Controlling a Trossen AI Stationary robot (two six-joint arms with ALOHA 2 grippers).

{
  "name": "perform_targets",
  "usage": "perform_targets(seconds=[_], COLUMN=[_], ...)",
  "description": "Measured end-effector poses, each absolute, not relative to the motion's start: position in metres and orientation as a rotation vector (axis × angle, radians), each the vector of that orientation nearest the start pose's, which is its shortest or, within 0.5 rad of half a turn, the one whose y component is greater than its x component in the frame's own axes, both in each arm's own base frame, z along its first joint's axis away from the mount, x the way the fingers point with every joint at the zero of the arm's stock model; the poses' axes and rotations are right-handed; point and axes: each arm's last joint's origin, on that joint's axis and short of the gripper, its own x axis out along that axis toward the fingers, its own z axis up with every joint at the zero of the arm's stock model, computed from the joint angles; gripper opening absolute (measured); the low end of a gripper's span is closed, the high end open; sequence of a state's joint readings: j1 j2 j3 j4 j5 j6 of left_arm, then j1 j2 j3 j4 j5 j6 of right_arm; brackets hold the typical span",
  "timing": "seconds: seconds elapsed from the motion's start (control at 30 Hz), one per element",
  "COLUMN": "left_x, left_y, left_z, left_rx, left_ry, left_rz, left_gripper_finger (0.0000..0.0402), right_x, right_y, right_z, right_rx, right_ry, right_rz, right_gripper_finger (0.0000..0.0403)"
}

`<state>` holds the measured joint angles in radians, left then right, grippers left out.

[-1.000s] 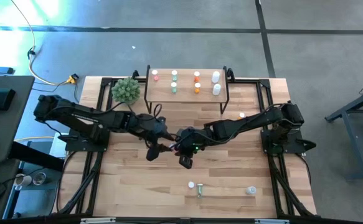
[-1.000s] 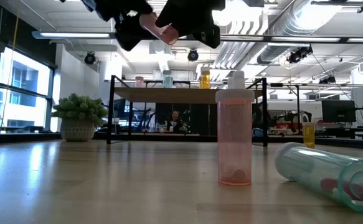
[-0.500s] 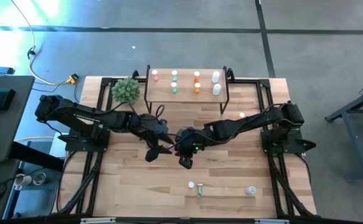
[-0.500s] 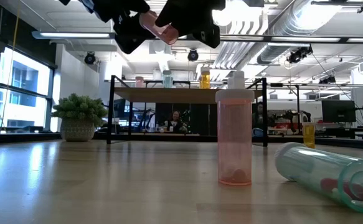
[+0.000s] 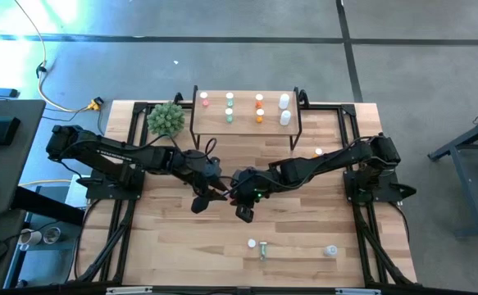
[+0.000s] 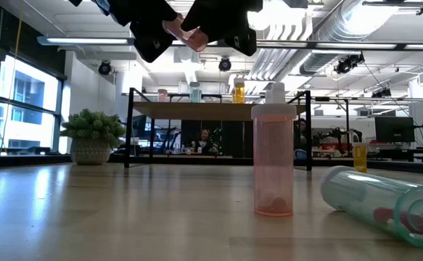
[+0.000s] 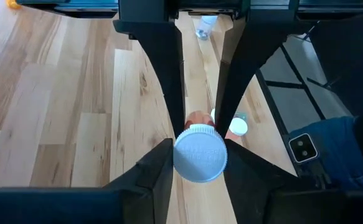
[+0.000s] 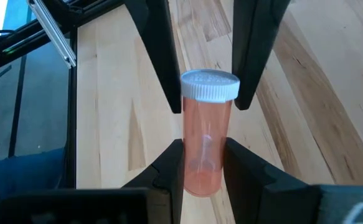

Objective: Pick and place medicine bottles onto shelf by color
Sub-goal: Put the right pink bottle on the shelf aligned with the other pink pill bottle

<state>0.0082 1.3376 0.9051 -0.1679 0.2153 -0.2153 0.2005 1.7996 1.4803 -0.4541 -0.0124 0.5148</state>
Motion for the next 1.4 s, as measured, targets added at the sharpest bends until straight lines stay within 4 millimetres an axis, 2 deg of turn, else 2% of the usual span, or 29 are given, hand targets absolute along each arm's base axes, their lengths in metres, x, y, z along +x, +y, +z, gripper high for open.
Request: perform_targets(seconds=[0.5, 0.6, 0.77, 0.93, 1.13, 1.4], left_x=[0.286, 0.285, 0.284, 0.283, 0.282, 0.279], left_y=[-0.004, -0.003, -0.003, -0.002, -0.001, 0.002], left_z=[0.258, 0.257, 0.255, 0.254, 0.252, 0.248], left_rx=[-0.270, -0.267, -0.257, -0.243, -0.241, -0.231], left_ry=[0.618, 0.628, 0.654, 0.662, 0.684, 0.726], left_rz=[-0.128, -0.116, -0.097, -0.052, -0.038, 0.074], left_gripper_finger=[0.0115, 0.0115, 0.0115, 0.0115, 0.0115, 0.0115], right_x=[0.392, 0.391, 0.391, 0.388, 0.380, 0.367], right_y=[0.080, 0.080, 0.078, 0.075, 0.070, 0.062], right_z=[0.272, 0.272, 0.272, 0.276, 0.287, 0.308], right_rx=[0.401, 0.394, 0.398, 0.429, 0.421, 0.336], right_ry=[0.815, 0.818, 0.827, 0.830, 0.820, 0.762], right_rz=[0.000, 0.002, -0.006, -0.005, -0.020, -0.055], right_gripper_finger=[0.0080, 0.0097, 0.0150, 0.0181, 0.0183, 0.0183])
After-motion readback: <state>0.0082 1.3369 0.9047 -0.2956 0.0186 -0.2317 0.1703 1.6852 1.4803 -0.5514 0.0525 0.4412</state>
